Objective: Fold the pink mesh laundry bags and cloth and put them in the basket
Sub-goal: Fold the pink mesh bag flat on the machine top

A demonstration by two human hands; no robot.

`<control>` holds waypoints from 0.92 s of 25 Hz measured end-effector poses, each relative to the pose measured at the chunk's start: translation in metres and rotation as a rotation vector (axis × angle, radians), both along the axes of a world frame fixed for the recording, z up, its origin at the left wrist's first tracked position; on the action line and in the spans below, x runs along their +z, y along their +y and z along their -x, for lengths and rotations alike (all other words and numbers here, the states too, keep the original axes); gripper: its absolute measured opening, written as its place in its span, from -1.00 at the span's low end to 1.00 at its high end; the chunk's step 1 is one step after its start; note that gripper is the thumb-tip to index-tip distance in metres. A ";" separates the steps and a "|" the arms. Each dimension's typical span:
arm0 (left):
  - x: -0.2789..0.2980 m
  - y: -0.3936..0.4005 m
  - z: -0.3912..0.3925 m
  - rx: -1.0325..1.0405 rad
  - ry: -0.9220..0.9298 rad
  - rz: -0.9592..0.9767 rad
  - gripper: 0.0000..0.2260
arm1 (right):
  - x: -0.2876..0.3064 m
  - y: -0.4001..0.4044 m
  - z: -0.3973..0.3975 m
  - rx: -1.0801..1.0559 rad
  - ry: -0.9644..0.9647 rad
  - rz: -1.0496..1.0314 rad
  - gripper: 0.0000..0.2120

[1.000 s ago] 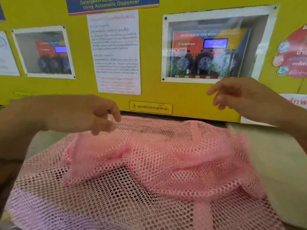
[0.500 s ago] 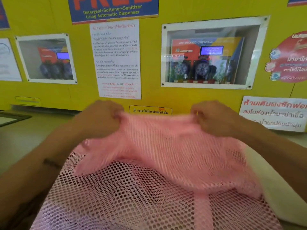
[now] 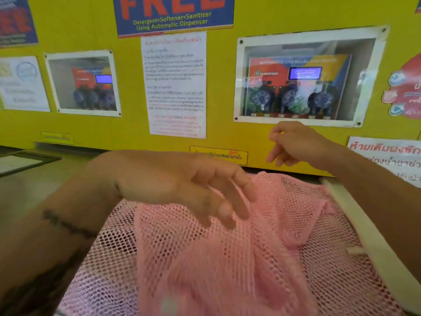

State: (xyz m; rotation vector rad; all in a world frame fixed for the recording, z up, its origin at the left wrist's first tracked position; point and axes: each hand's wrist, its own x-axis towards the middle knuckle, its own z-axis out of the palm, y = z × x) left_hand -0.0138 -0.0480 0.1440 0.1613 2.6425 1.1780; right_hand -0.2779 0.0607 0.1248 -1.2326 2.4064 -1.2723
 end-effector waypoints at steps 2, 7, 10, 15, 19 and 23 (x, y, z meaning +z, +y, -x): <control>-0.006 -0.017 0.015 0.185 0.228 -0.019 -0.74 | 0.004 0.009 -0.006 0.036 -0.045 -0.216 -0.75; -0.062 -0.061 0.057 0.423 0.125 0.437 -0.79 | -0.022 0.026 -0.053 0.220 0.222 -0.725 -0.66; -0.096 -0.055 0.076 0.366 0.017 0.570 -0.58 | -0.047 0.020 -0.060 0.280 0.328 -0.643 -0.65; -0.107 -0.066 0.079 0.554 0.276 0.561 -0.72 | -0.030 0.037 -0.024 0.263 0.199 -0.261 -0.80; -0.065 -0.088 0.051 0.925 0.762 0.525 -0.84 | -0.001 0.076 0.017 0.177 -0.211 0.196 -0.72; -0.017 -0.103 0.006 0.749 0.322 0.443 -0.61 | -0.017 0.108 0.058 -0.013 -0.032 -0.276 -0.72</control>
